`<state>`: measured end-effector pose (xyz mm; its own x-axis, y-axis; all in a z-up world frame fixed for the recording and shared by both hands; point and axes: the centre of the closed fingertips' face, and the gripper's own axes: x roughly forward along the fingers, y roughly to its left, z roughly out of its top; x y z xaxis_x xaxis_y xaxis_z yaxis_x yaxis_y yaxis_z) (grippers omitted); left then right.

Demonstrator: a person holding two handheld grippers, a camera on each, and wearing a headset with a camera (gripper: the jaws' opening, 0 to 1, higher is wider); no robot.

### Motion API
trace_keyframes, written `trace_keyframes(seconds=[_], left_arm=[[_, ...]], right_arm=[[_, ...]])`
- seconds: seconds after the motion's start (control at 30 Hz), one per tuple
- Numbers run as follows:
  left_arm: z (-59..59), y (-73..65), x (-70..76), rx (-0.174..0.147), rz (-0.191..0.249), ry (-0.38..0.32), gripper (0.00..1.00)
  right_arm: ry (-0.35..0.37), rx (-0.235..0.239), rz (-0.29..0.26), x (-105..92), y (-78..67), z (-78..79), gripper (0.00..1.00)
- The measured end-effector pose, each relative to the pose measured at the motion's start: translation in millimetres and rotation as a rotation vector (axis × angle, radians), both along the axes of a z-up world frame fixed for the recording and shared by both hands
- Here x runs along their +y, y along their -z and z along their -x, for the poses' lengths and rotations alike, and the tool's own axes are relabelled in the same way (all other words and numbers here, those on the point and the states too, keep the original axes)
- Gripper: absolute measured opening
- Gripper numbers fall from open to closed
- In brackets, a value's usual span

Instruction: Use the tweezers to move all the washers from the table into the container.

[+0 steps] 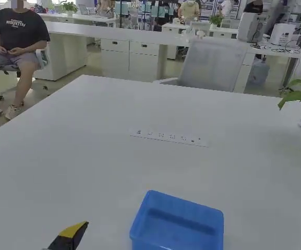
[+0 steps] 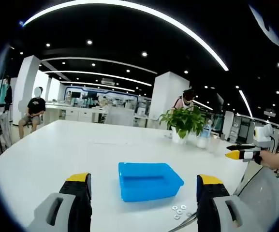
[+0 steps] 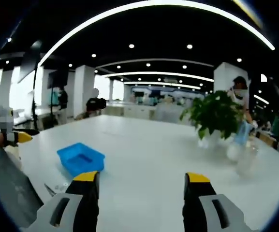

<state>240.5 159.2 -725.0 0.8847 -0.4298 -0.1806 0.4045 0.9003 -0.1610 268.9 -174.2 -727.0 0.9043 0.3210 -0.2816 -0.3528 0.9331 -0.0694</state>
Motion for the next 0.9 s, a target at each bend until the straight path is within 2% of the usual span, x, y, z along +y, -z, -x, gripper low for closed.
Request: trace_keyframes(seconds=[0.9], left_arm=[[0.5,4.0,2.2,0.014,-0.011,-0.003,0.88]], right_arm=[[-0.003,0.002,0.014,1.4,-0.3,0.5,0.67]])
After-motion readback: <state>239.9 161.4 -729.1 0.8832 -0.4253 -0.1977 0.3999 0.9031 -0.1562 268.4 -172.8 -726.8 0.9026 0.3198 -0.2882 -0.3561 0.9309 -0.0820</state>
